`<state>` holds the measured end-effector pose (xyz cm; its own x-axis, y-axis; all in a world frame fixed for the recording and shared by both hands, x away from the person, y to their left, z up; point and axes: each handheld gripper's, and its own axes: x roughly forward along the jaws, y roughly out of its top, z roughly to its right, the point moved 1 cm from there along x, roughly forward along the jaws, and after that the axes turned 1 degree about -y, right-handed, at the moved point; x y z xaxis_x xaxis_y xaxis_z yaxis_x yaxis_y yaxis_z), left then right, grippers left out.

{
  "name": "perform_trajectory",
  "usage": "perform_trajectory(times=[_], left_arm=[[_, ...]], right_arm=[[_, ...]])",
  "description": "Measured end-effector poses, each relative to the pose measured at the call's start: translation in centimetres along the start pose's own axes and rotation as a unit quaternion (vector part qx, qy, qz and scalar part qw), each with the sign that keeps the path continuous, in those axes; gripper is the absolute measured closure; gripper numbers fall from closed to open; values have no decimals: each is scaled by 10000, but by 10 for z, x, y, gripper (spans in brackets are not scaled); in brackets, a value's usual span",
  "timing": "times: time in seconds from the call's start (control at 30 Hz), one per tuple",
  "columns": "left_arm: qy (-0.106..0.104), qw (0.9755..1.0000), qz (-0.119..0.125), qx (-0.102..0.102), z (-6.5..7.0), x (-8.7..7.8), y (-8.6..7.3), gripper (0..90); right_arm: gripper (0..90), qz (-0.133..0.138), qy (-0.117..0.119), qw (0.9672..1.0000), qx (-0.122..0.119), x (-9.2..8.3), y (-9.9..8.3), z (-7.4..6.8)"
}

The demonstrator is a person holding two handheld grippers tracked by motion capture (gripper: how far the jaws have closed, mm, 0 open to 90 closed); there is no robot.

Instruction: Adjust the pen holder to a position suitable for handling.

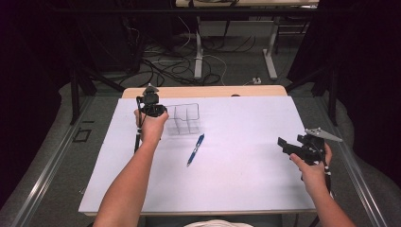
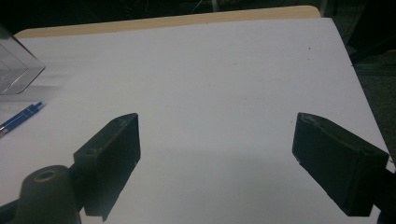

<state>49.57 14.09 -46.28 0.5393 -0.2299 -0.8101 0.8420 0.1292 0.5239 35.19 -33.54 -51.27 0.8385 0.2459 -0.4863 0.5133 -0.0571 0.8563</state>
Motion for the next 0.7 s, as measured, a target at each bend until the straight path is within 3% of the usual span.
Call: perform_trajectory(times=[0.17,0.2,0.23,0.7], left_arm=[[-55,10000,46,-25,6,4,2,856],[-71,10000,49,-23,7,4,3,856],[-72,9999,70,-49,8,5,3,855],[-123,9999,24,-118,28,21,8,855]], right_arm=[[147,0,0,10000,0,0,0,0],[147,163,-14,9999,44,3,-1,-1],[147,33,40,10000,27,1,-1,0],[147,-39,47,10000,51,2,-2,-2]])
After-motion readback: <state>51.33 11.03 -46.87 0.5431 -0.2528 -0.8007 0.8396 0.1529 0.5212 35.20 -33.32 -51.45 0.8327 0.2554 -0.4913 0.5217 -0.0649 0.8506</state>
